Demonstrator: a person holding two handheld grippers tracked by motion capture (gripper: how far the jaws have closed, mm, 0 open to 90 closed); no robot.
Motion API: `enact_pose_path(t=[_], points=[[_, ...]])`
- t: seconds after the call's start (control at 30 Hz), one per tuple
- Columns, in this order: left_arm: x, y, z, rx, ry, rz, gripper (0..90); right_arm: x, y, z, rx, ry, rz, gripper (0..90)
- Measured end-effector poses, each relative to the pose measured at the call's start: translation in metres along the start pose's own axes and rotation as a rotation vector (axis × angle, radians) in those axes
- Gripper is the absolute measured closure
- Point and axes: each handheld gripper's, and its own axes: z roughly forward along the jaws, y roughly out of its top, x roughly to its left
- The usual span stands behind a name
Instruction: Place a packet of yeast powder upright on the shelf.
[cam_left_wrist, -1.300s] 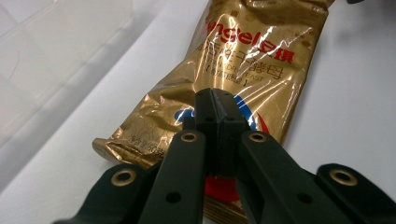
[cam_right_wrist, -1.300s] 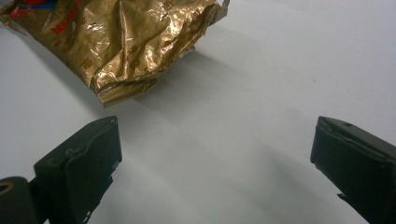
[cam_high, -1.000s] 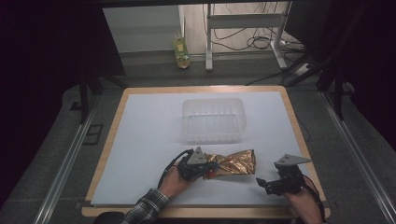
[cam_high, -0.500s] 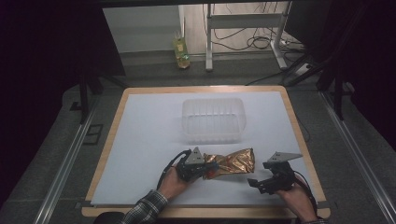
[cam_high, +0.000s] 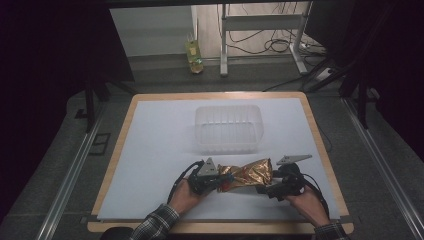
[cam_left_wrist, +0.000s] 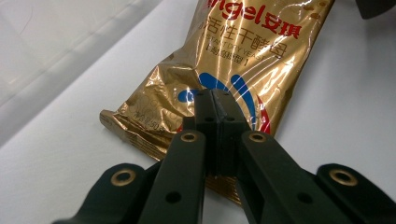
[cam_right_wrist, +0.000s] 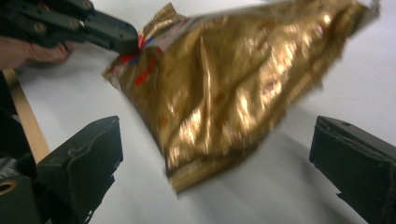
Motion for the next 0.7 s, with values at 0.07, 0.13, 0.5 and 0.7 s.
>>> enact_pose_path(t=[0.07,0.13,0.5,0.7], points=[[0.000,0.000,0.000,0.000,0.000,0.000,89.7,-0.001,0.005,0.005,0.015,0.023,0.031,2.8],[0.000,0.000,0.000,-0.001,0.001,0.000,89.7,-0.003,0.009,0.010,0.030,0.047,0.061,2.8],[-0.002,0.000,0.000,0.000,0.017,0.014,89.6,0.001,0.028,0.016,0.032,0.060,0.113,32.1],[0.003,-0.001,-0.002,-0.007,0.008,-0.034,81.1,-0.001,0.031,0.010,-0.041,0.086,0.165,49.3]])
